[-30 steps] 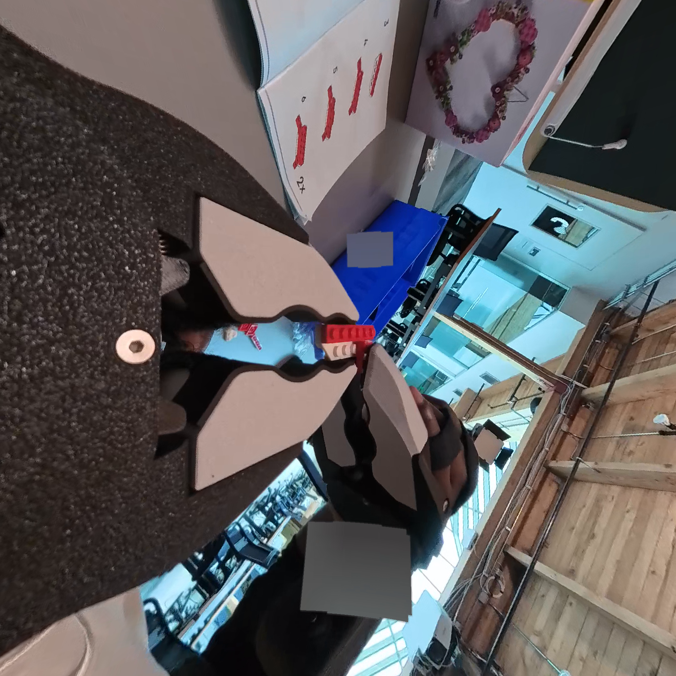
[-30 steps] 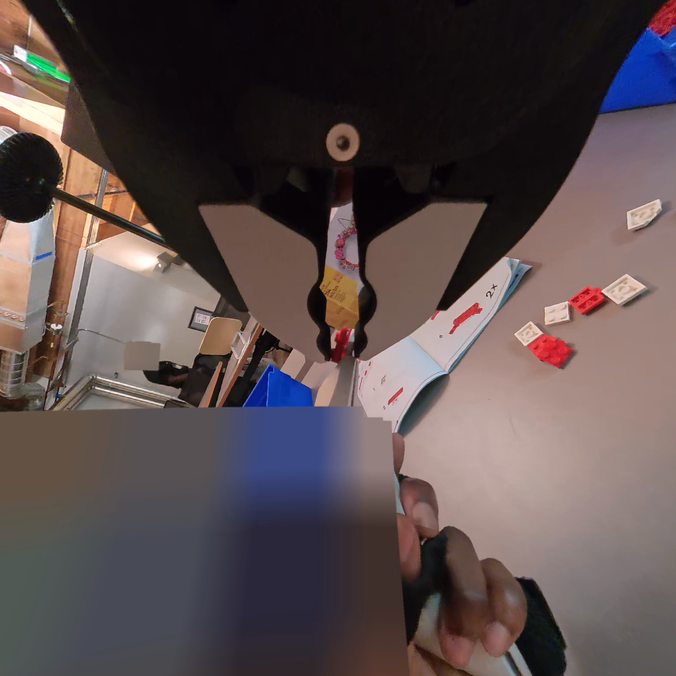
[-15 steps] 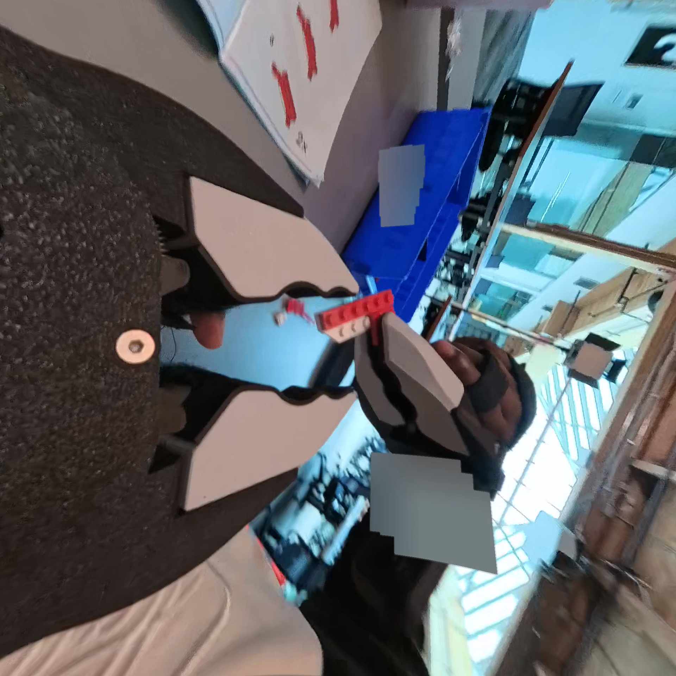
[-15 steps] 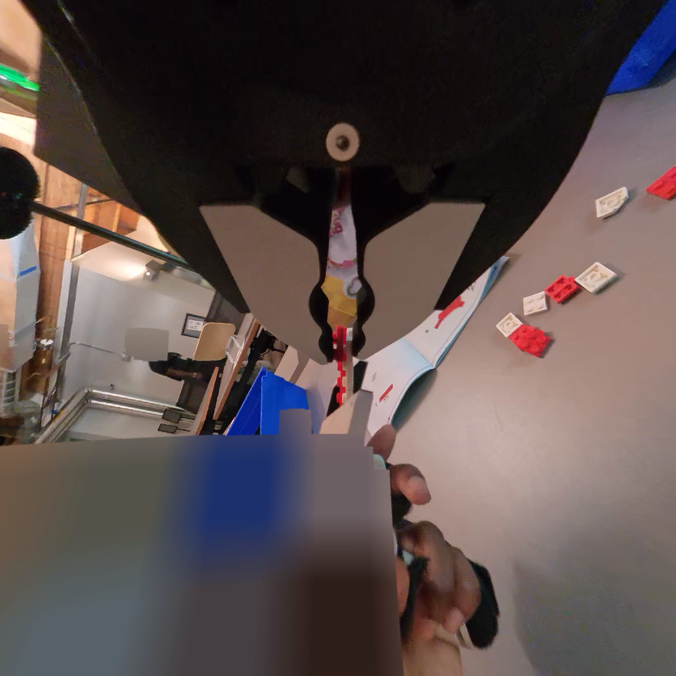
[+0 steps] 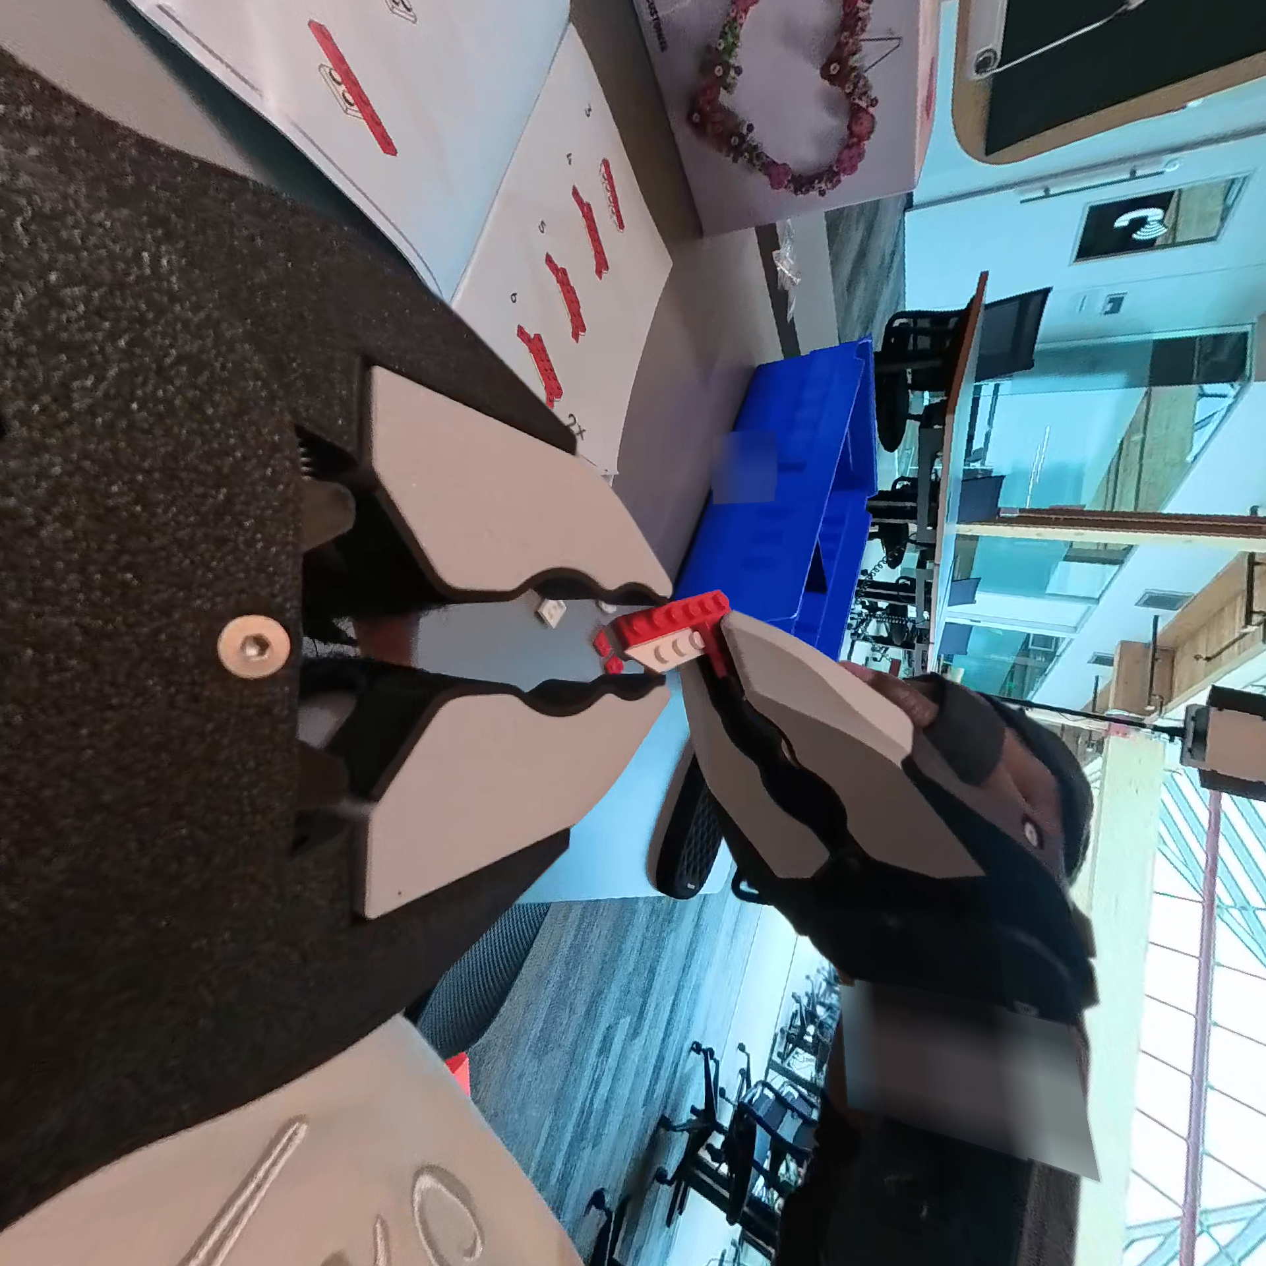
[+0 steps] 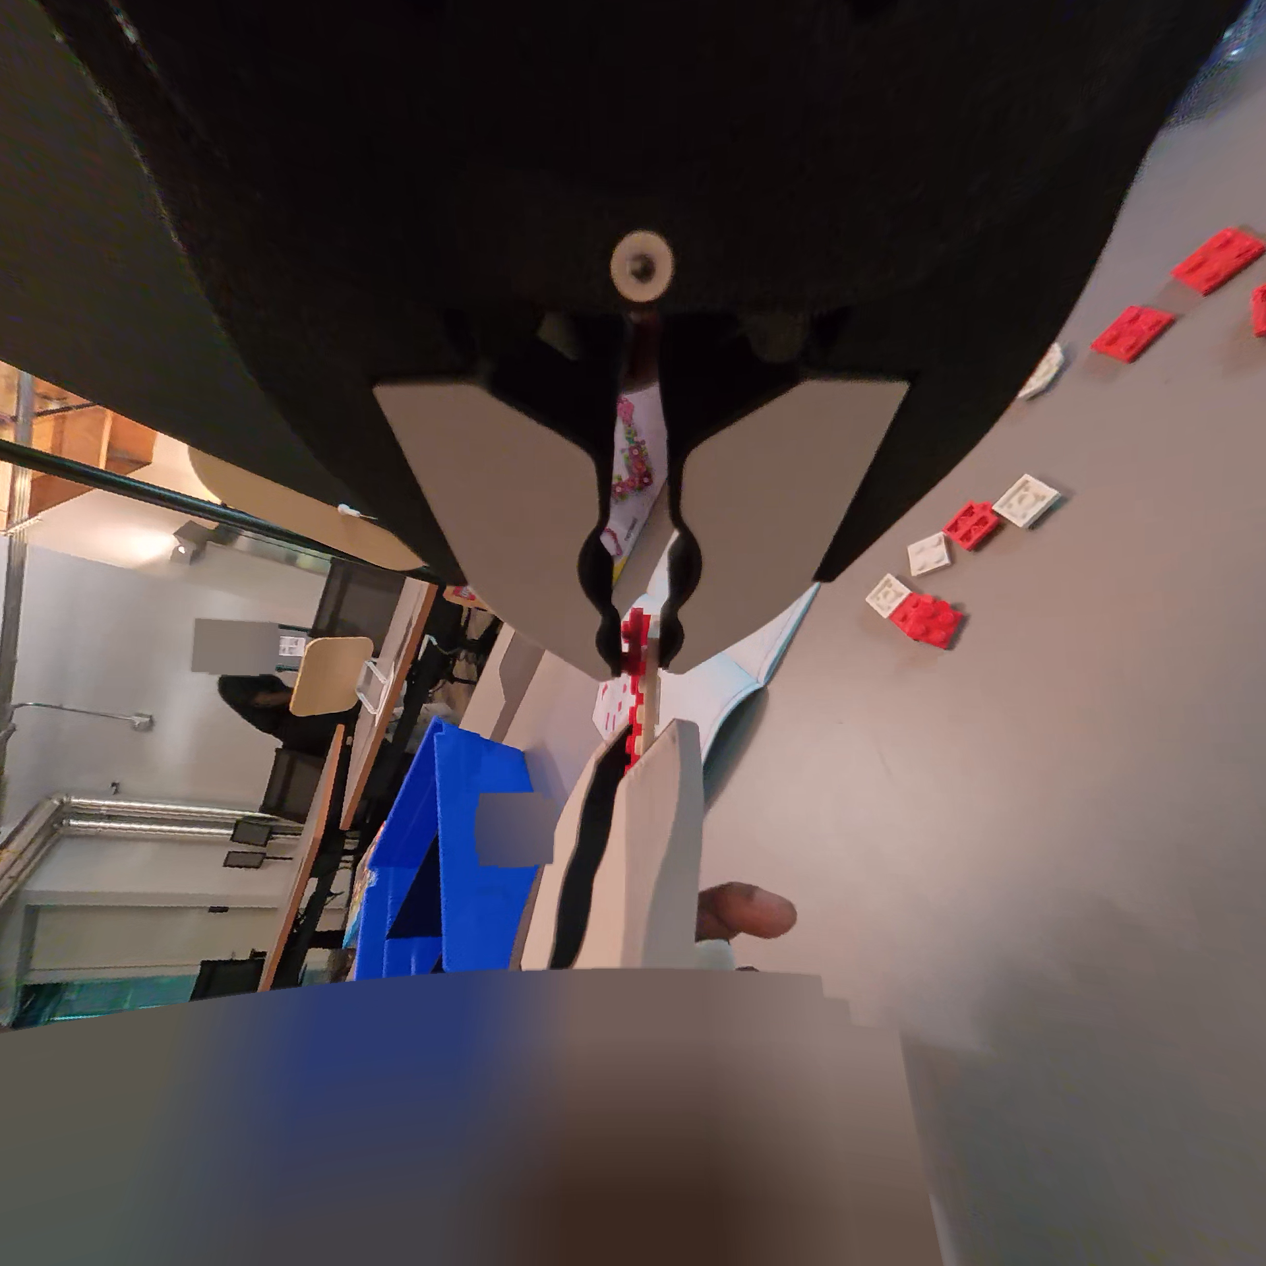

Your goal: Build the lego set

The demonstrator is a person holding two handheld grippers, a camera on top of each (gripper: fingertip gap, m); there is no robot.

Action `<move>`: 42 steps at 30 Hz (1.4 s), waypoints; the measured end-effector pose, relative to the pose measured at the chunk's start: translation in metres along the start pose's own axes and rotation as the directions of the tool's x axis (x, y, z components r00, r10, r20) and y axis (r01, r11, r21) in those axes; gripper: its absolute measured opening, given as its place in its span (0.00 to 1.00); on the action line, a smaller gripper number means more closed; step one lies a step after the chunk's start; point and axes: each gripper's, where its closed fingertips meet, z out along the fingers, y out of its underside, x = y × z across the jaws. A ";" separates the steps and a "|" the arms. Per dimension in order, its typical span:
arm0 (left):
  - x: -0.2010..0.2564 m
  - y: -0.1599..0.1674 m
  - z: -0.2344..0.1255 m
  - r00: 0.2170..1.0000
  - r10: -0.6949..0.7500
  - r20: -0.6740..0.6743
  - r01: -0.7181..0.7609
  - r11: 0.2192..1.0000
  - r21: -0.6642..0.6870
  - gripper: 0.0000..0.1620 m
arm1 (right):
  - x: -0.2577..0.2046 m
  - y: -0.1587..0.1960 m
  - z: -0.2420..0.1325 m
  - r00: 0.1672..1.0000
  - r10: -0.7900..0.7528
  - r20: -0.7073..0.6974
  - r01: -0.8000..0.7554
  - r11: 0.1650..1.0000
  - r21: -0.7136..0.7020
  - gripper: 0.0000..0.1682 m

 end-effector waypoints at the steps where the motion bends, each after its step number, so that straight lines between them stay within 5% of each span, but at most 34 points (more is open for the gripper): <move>1: -0.001 0.000 0.000 1.000 -0.008 -0.001 0.008 1.000 0.001 0.11 | -0.001 0.001 0.001 1.000 -0.007 -0.005 0.007 1.000 -0.004 0.06; 12: -0.003 0.002 0.000 1.000 -0.028 -0.005 0.028 1.000 0.008 0.11 | 0.000 0.002 0.001 0.999 0.035 -0.016 -0.035 0.999 -0.004 0.06; 21: 0.002 0.007 0.003 1.000 0.020 0.015 -0.020 0.999 -0.030 0.11 | -0.010 -0.005 0.002 0.991 -0.129 -0.026 0.129 0.992 -0.009 0.05; 32: 0.003 -0.001 0.002 0.995 -0.086 -0.050 0.091 0.990 0.104 0.11 | -0.002 -0.006 -0.002 0.999 -0.038 0.013 0.037 0.999 0.027 0.05; 37: -0.003 -0.001 0.003 0.996 -0.074 0.046 0.067 0.989 0.131 0.11 | 0.001 0.001 0.004 0.988 0.119 0.095 -0.112 0.991 -0.074 0.06; 42: -0.001 0.002 0.004 0.993 -0.117 0.019 0.115 0.987 0.109 0.11 | -0.004 0.004 0.008 0.986 0.108 0.126 -0.095 0.990 -0.107 0.08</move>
